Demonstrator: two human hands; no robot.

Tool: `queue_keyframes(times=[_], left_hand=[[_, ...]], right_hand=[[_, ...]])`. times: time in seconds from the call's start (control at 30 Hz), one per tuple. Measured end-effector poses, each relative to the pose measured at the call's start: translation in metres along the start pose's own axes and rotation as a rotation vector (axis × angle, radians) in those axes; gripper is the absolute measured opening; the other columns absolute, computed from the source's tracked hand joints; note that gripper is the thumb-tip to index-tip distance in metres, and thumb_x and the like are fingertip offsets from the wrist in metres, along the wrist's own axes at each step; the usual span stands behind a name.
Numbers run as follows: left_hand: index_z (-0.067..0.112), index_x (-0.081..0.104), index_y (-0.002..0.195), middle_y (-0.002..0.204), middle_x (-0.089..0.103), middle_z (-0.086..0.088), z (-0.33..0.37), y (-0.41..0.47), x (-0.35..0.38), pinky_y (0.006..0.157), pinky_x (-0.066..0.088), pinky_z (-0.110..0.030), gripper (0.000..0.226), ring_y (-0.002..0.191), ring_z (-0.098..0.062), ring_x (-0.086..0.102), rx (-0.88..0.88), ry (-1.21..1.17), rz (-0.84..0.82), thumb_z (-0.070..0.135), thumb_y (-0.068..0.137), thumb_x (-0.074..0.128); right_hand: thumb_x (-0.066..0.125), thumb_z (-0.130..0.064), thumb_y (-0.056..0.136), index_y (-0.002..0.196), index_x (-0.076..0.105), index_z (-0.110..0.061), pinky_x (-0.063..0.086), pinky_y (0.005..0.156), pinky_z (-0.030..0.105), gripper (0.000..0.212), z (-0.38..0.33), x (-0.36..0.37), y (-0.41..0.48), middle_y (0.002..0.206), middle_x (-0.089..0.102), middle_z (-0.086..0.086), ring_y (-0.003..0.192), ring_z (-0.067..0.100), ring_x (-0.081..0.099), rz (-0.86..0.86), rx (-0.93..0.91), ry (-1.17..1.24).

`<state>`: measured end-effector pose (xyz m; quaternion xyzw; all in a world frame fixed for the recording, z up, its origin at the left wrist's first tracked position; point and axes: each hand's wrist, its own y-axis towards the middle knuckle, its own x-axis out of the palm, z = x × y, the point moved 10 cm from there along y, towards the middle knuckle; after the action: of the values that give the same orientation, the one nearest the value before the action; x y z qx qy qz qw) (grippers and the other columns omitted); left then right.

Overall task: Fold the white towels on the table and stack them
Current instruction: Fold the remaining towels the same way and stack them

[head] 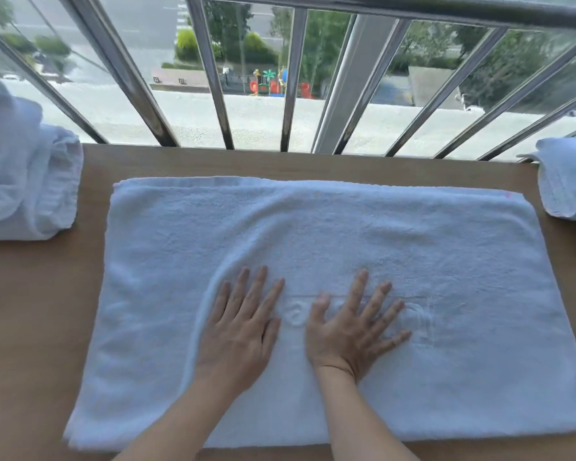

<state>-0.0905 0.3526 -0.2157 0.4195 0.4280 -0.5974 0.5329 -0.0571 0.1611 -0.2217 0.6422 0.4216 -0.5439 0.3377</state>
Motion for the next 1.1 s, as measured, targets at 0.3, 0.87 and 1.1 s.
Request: queue_keyframes(times=[0.3,0.87,1.1], left_hand=[[0.026,0.030,0.156,0.164,0.022,0.000,-0.045,-0.030,-0.017,0.122,0.017,-0.048,0.055,0.152,-0.026,0.018,-0.004,0.026,-0.037,0.041,0.103,0.028],[0.044,-0.001,0.157,0.165,-0.008,0.012,-0.102,0.071,-0.029,0.123,-0.014,-0.035,0.059,0.152,-0.014,-0.015,0.222,0.104,-0.152,0.055,0.099,0.000],[0.040,-0.001,0.157,0.167,-0.004,0.008,-0.156,0.120,-0.050,0.122,-0.015,-0.032,0.059,0.153,-0.013,-0.012,0.087,0.112,-0.130,0.054,0.100,0.004]], right_hand=[[0.024,-0.063,0.084,0.156,0.028,-0.033,-0.007,0.116,0.065,0.078,-0.008,-0.006,-0.004,0.166,0.016,0.008,0.153,0.037,0.004,-0.094,-0.058,0.003],[0.048,-0.050,0.083,0.152,0.040,-0.029,0.011,0.120,0.062,0.073,-0.093,0.003,-0.114,0.162,0.029,0.004,0.150,0.032,0.025,-0.043,-0.407,0.003],[0.050,-0.052,0.080,0.152,0.040,-0.029,0.012,0.118,0.063,0.077,-0.091,0.007,-0.111,0.162,0.030,0.004,0.150,0.031,0.025,-0.029,-0.409,0.011]])
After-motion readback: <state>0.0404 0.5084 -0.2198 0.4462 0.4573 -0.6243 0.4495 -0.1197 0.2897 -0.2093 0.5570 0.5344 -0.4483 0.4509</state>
